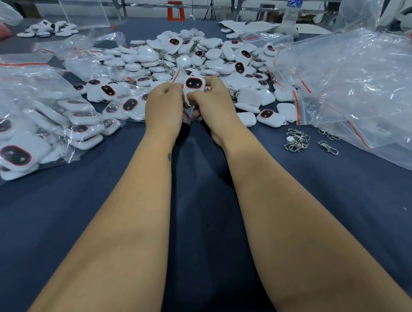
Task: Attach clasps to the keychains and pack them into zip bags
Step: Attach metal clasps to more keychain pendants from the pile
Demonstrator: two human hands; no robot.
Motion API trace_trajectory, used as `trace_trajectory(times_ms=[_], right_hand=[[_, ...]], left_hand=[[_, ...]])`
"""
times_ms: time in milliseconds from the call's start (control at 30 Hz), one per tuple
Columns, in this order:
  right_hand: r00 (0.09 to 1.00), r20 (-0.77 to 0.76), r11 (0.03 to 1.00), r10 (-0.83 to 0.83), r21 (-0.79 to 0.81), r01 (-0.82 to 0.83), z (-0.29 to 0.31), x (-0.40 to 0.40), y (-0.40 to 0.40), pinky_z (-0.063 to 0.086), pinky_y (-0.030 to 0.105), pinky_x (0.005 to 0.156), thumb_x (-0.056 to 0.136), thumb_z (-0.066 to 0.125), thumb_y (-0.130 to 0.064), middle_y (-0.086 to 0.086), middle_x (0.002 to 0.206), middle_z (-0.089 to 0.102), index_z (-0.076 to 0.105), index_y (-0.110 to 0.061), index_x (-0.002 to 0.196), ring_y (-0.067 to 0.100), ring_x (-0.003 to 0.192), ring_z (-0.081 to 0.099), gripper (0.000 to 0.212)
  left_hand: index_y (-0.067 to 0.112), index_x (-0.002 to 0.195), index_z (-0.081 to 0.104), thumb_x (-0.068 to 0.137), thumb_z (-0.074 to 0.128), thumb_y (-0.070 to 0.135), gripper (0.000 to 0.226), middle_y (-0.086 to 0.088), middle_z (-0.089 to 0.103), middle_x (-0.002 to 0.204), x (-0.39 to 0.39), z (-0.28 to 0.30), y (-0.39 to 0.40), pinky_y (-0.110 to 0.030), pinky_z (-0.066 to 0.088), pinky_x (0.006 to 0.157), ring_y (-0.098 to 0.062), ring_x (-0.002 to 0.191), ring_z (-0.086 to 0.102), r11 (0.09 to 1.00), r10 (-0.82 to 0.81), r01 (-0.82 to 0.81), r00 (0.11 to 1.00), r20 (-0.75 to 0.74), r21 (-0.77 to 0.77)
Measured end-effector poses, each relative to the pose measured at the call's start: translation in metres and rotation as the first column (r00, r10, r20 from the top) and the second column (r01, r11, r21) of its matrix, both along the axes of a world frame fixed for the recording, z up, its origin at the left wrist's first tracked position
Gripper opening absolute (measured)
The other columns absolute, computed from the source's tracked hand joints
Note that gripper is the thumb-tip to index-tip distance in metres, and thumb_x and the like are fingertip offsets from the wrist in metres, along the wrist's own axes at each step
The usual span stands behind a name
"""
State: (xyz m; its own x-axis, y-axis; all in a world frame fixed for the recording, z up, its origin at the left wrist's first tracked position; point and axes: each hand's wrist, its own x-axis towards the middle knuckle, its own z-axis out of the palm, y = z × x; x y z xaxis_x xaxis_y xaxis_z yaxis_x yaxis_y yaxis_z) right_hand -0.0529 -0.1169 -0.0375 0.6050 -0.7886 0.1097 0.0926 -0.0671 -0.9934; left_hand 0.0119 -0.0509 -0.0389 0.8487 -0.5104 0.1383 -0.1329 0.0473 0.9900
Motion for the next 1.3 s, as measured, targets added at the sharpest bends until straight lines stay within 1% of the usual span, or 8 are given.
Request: trace_trajectory(times_ms=[100, 200, 367, 500, 633, 833, 1167, 1300], right_hand=[[1.000, 0.010, 1.000, 0.020, 0.014, -0.020, 0.0012, -0.0006, -0.0014, 0.040, 0.019, 0.049, 0.084, 0.052, 0.004, 0.008, 0.086, 0.064, 0.055, -0.018, 0.104, 0.013, 0.060, 0.054, 0.031], [1.000, 0.000, 1.000, 0.024, 0.004, -0.024, 0.0021, -0.0015, -0.0022, 0.038, 0.014, 0.044, 0.083, 0.052, 0.006, 0.005, 0.080, 0.063, 0.058, -0.016, 0.108, 0.005, 0.050, 0.050, 0.034], [1.000, -0.018, 1.000, 0.022, -0.012, -0.022, 0.0010, -0.0027, -0.0039, 0.038, 0.014, 0.047, 0.083, 0.056, 0.004, 0.001, 0.080, 0.062, 0.061, -0.012, 0.114, 0.005, 0.056, 0.050, 0.036], [0.999, 0.028, 0.999, 0.037, -0.015, -0.037, -0.0008, -0.0027, -0.0020, 0.043, 0.016, 0.047, 0.082, 0.056, 0.003, -0.001, 0.073, 0.064, 0.061, -0.016, 0.108, 0.004, 0.052, 0.056, 0.033], [0.998, 0.033, 0.999, 0.047, -0.030, -0.046, -0.0013, -0.0010, -0.0018, 0.049, 0.022, 0.057, 0.085, 0.053, -0.002, -0.002, 0.080, 0.067, 0.062, -0.022, 0.103, 0.011, 0.067, 0.063, 0.029], [0.996, 0.076, 0.999, 0.048, 0.017, -0.050, -0.0030, 0.0009, -0.0045, 0.050, 0.036, 0.066, 0.091, 0.052, -0.009, 0.006, 0.083, 0.065, 0.062, -0.017, 0.092, 0.020, 0.072, 0.060, 0.013], [0.997, 0.065, 0.999, 0.052, -0.021, -0.051, -0.0018, -0.0001, -0.0030, 0.046, 0.034, 0.068, 0.090, 0.050, -0.006, 0.005, 0.077, 0.062, 0.059, -0.018, 0.079, 0.021, 0.072, 0.057, 0.018], [0.995, 0.074, 0.998, 0.063, -0.005, -0.063, -0.0001, -0.0010, -0.0022, 0.049, 0.030, 0.065, 0.090, 0.050, -0.005, 0.007, 0.083, 0.065, 0.062, -0.019, 0.085, 0.019, 0.074, 0.059, 0.019]], left_hand=[[0.015, 0.074, 0.057, 0.084, 0.050, 0.017, 0.012, -0.008, 0.053, 0.070, 0.0004, -0.0002, -0.0005, -0.034, 0.038, 0.065, -0.018, 0.067, 0.047, 1.000, 0.021, -0.021, 1.000, -0.020, 0.010], [0.018, 0.061, 0.049, 0.077, 0.049, 0.016, 0.016, -0.009, 0.047, 0.068, -0.0005, 0.0002, -0.0001, -0.035, 0.034, 0.063, -0.019, 0.065, 0.041, 1.000, 0.017, -0.016, 0.999, -0.038, 0.021], [0.021, 0.047, 0.046, 0.068, 0.049, 0.016, 0.021, -0.008, 0.047, 0.062, -0.0009, 0.0021, 0.0003, -0.037, 0.037, 0.062, -0.022, 0.063, 0.042, 0.999, 0.009, -0.007, 0.998, -0.067, 0.038], [0.021, 0.064, 0.061, 0.073, 0.055, 0.023, 0.011, -0.003, 0.061, 0.067, 0.0027, -0.0016, 0.0000, -0.042, 0.049, 0.070, -0.023, 0.068, 0.056, 0.998, -0.034, 0.035, 0.999, -0.024, 0.044], [0.020, 0.084, 0.066, 0.076, 0.060, 0.033, 0.016, -0.003, 0.070, 0.083, 0.0038, -0.0034, -0.0011, -0.050, 0.054, 0.087, -0.023, 0.077, 0.063, 0.997, -0.051, 0.049, 0.998, 0.026, 0.057], [0.021, 0.080, 0.063, 0.074, 0.059, 0.034, 0.015, -0.001, 0.068, 0.081, 0.0026, -0.0020, -0.0010, -0.052, 0.054, 0.087, -0.021, 0.077, 0.062, 0.997, -0.066, 0.065, 0.997, 0.028, 0.040], [0.022, 0.072, 0.060, 0.073, 0.060, 0.034, 0.012, 0.000, 0.065, 0.074, 0.0026, -0.0017, -0.0018, -0.043, 0.053, 0.074, -0.020, 0.071, 0.058, 0.998, -0.052, 0.052, 0.999, -0.009, 0.028], [0.020, 0.074, 0.061, 0.076, 0.060, 0.031, 0.011, -0.001, 0.063, 0.073, 0.0026, -0.0018, -0.0015, -0.037, 0.047, 0.070, -0.020, 0.070, 0.056, 0.998, -0.065, 0.065, 0.998, -0.008, 0.003]])
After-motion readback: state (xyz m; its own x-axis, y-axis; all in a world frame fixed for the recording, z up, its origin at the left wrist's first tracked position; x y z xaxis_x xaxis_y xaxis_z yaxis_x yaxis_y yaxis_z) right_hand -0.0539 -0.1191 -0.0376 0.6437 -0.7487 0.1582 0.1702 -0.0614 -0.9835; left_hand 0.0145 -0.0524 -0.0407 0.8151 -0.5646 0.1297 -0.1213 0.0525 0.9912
